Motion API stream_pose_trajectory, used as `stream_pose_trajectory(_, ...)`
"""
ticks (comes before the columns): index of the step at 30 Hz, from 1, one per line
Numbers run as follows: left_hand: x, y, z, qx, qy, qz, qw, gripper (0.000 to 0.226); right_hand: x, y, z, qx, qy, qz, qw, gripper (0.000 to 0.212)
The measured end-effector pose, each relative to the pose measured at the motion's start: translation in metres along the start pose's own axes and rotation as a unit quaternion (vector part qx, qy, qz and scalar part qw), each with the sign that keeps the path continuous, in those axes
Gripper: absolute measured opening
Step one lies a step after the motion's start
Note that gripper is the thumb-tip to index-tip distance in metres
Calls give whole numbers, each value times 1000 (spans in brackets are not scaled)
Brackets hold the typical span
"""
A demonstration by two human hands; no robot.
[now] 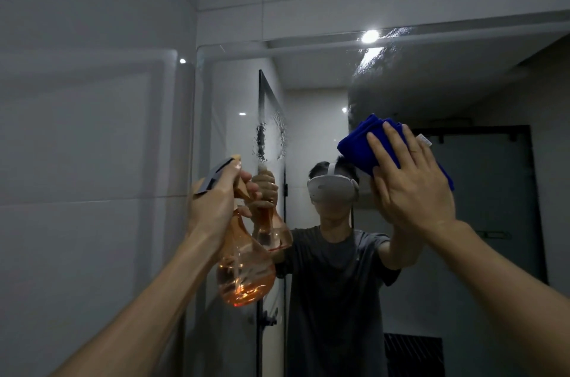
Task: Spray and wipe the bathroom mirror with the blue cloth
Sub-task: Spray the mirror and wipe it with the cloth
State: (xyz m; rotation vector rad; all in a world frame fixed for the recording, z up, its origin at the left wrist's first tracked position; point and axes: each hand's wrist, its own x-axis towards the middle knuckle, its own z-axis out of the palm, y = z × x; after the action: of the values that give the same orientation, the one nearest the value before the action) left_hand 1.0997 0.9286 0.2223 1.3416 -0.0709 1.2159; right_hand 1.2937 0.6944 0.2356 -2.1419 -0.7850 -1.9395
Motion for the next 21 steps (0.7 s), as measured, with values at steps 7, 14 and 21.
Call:
stream_pose_trajectory(7,10,26,0,-5,-61,22,998,28,40,-21,-10,64,14,72,995,56)
stream_pose_trajectory(14,20,38,-23,-16,-49,29,998,32,90,-102,-4,65,-14,44,997,56)
stream_pose_trajectory(21,21,35,-35,-24,-51,8,998,31,35,-155,23,50,-61,-215,973,71)
